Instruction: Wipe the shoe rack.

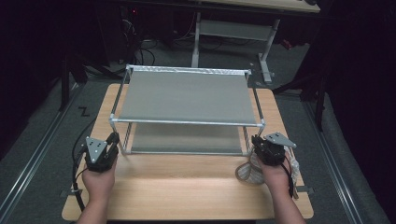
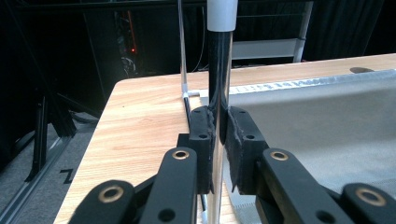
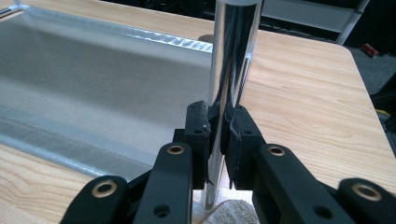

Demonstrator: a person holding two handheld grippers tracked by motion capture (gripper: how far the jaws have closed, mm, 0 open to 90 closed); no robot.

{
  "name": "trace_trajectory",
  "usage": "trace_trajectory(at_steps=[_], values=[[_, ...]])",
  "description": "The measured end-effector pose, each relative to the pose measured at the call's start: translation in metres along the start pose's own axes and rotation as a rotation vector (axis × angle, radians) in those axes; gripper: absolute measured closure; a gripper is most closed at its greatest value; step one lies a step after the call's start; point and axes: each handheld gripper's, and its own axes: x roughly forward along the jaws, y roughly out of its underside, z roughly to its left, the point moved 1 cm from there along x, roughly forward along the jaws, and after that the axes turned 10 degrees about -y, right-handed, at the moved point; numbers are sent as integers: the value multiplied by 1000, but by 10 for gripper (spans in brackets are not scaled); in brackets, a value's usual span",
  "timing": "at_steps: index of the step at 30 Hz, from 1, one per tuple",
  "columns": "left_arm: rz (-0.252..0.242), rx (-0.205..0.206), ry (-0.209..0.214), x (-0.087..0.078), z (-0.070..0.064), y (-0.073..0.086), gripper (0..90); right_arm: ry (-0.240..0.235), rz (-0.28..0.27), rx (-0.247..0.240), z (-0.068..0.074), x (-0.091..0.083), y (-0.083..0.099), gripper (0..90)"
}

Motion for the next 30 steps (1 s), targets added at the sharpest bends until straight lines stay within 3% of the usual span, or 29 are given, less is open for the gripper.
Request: trace_trajectory(at_steps=[11, 15, 21, 30], values=[[-4, -1, 10, 0, 1, 0, 804, -1, 5, -4, -1, 0, -1, 794], [-20, -4, 13, -2, 3, -2, 767, -5, 11, -3, -1, 0, 0, 748], [-24, 3, 9, -9, 6, -3, 747, 3, -9, -1, 0, -6, 2, 675], [-17, -2, 11, -21, 6, 4, 733, 11, -35, -10, 5, -21, 8, 647]])
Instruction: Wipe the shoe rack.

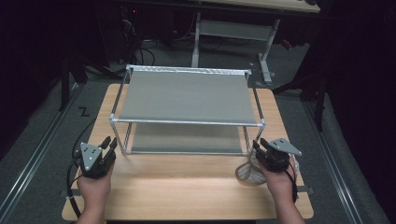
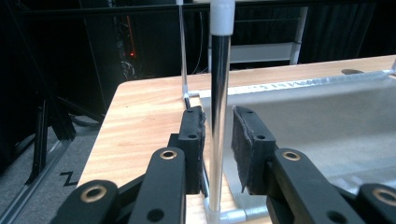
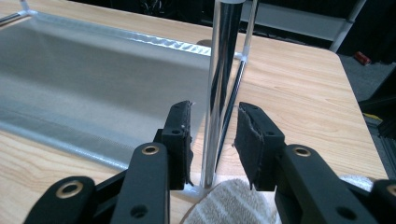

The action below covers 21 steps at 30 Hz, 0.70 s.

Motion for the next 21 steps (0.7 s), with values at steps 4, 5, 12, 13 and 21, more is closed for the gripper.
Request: trace_trajectory(at_steps=[4, 5, 12, 13, 21], values=[[8, 3, 6, -3, -2, 3, 732, -8, -12, -5, 4, -7, 3, 640], [9, 4, 5, -4, -3, 4, 730, -7, -14, -8, 5, -8, 3, 639], [14, 10, 30, -12, -11, 8, 725, -12, -36, -25, 15, -18, 4, 634], [15, 12, 35, -13, -13, 8, 721, -16, -39, -25, 17, -20, 5, 633], [17, 23, 105, -20, -36, 11, 696, -63, -51, -57, 41, -23, 6, 603]])
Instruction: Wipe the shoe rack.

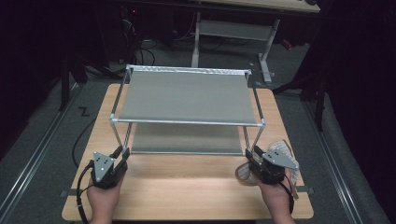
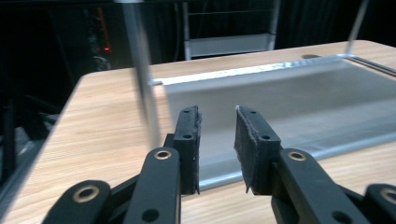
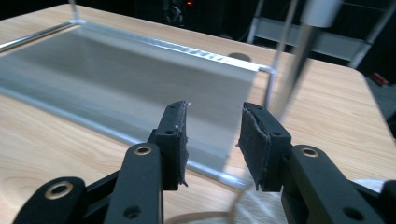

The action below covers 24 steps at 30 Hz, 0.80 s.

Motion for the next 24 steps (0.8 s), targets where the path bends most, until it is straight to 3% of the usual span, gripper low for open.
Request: trace_trajectory(at_steps=[11, 15, 19, 24], values=[[20, 65, 172, 4, -62, 2, 628, -103, 8, -56, 50, 18, -2, 551], [36, 112, 247, 5, -87, 6, 595, -135, 18, -75, 66, 26, 0, 529], [51, 157, 293, 5, -104, 18, 572, -158, 36, -90, 79, 34, 6, 513], [84, 200, 330, 5, -111, 31, 559, -160, 80, -103, 85, 47, 25, 506]])
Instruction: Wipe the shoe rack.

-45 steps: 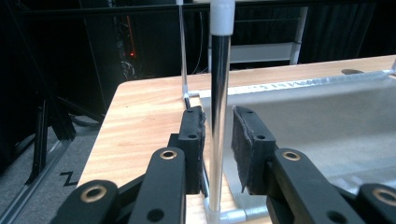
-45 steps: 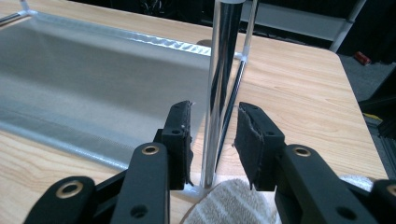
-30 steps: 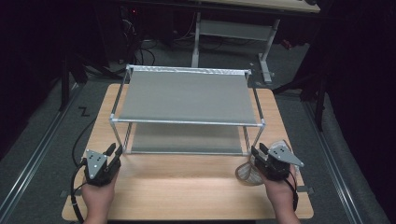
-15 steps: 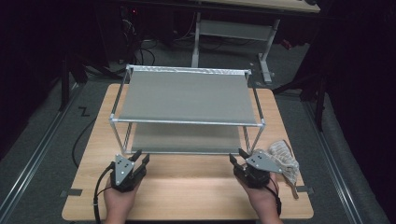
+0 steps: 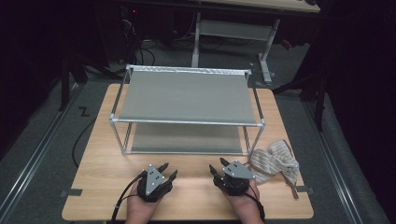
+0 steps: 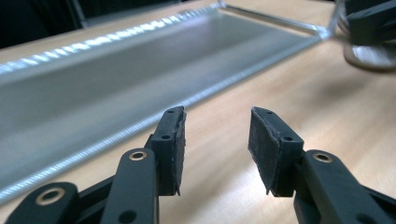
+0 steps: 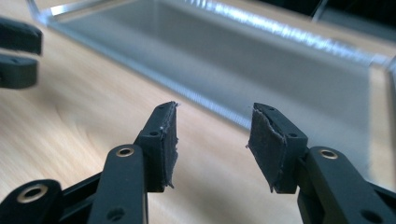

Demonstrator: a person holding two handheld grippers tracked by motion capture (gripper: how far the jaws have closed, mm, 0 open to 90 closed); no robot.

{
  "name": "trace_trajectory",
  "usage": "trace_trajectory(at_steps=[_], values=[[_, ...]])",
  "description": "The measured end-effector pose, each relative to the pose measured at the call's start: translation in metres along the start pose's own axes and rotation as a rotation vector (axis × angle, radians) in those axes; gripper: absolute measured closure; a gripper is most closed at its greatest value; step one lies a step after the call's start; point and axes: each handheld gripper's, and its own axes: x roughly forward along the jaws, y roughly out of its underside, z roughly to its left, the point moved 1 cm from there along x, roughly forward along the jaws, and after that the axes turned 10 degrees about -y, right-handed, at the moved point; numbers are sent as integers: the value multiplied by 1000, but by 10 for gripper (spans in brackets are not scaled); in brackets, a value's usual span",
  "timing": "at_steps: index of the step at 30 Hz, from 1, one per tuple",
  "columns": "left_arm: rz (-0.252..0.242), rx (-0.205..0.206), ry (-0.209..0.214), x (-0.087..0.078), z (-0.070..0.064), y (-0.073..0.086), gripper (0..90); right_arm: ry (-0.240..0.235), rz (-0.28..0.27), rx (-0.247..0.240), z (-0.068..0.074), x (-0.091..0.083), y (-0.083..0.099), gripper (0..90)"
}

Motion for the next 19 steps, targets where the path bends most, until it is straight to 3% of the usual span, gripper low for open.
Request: trace_trajectory(at_steps=[3, 19], values=[[-10, 24, 8, -5, -3, -1, 555, -3, 51, 0, 1, 7, 9, 502], [-6, 12, 10, -7, -1, 1, 553, -5, 47, 3, 2, 5, 12, 497]])
